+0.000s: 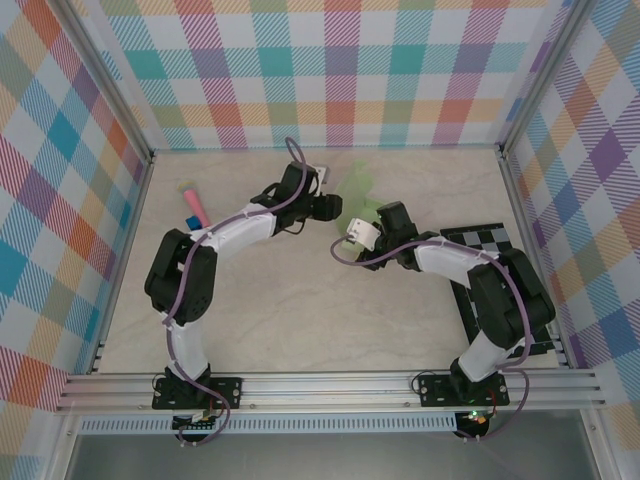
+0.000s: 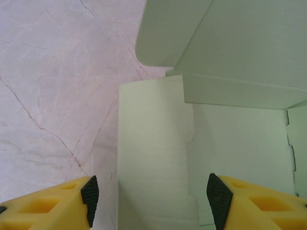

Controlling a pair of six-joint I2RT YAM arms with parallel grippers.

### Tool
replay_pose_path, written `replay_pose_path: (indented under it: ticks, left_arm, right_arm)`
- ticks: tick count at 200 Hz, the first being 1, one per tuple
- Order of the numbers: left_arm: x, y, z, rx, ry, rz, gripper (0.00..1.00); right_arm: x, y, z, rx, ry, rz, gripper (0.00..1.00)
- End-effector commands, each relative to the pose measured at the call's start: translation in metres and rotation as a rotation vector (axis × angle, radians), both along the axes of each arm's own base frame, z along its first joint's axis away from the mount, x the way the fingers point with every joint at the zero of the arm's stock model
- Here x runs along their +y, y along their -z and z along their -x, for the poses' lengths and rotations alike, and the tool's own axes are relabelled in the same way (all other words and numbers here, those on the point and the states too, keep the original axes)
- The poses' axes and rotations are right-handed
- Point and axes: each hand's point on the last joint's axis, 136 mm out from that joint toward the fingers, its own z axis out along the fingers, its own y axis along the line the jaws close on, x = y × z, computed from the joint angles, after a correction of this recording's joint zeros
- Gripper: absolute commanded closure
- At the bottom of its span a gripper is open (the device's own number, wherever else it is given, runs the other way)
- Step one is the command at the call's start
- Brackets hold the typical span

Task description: Fold the paper box

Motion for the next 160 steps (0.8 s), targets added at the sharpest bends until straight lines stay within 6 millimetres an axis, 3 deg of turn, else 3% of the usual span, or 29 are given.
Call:
replay_pose_path:
  ticks: [1,46,62,85,104,125,134,160]
  left_arm:
    - [-0.01,0.0,0.002,0.005,0.02,-0.019,0.48]
    - [-0.009,0.004,0.0,0.011,0.025,-0.051,0.58]
    - [-0.01,0.005,0.001,0.005,0.041,-0.065,0.64]
    - [-0.01,0.007,0.003,0.006,0.049,-0.079,0.66]
    - [-0.009,0.008,0.004,0.005,0.052,-0.092,0.76]
    - [-0.009,0.007,0.004,-0.002,0.058,-0.103,0.78]
    - [-0.009,0.008,0.005,-0.002,0.062,-0.107,0.84]
    - [-0.01,0.008,0.006,0.007,0.074,-0.106,0.86]
  right_arm:
    - [0.003,0.002,-0.008,-0.026,-0.029,0.01,0.35]
    - [-0.004,0.007,-0.021,-0.045,0.035,0.037,0.36]
    - [-0.007,0.003,-0.027,-0.054,0.084,0.026,0.36]
    - [-0.006,-0.003,-0.034,-0.043,0.137,-0.02,0.37]
    - [-0.01,-0.005,-0.042,-0.044,0.181,-0.024,0.37]
    - [-0.011,-0.006,-0.047,-0.039,0.209,-0.035,0.37]
    - [-0.011,-0.006,-0.048,-0.035,0.212,-0.038,0.37]
    - [-0.009,-0.006,-0.052,-0.035,0.219,-0.048,0.37]
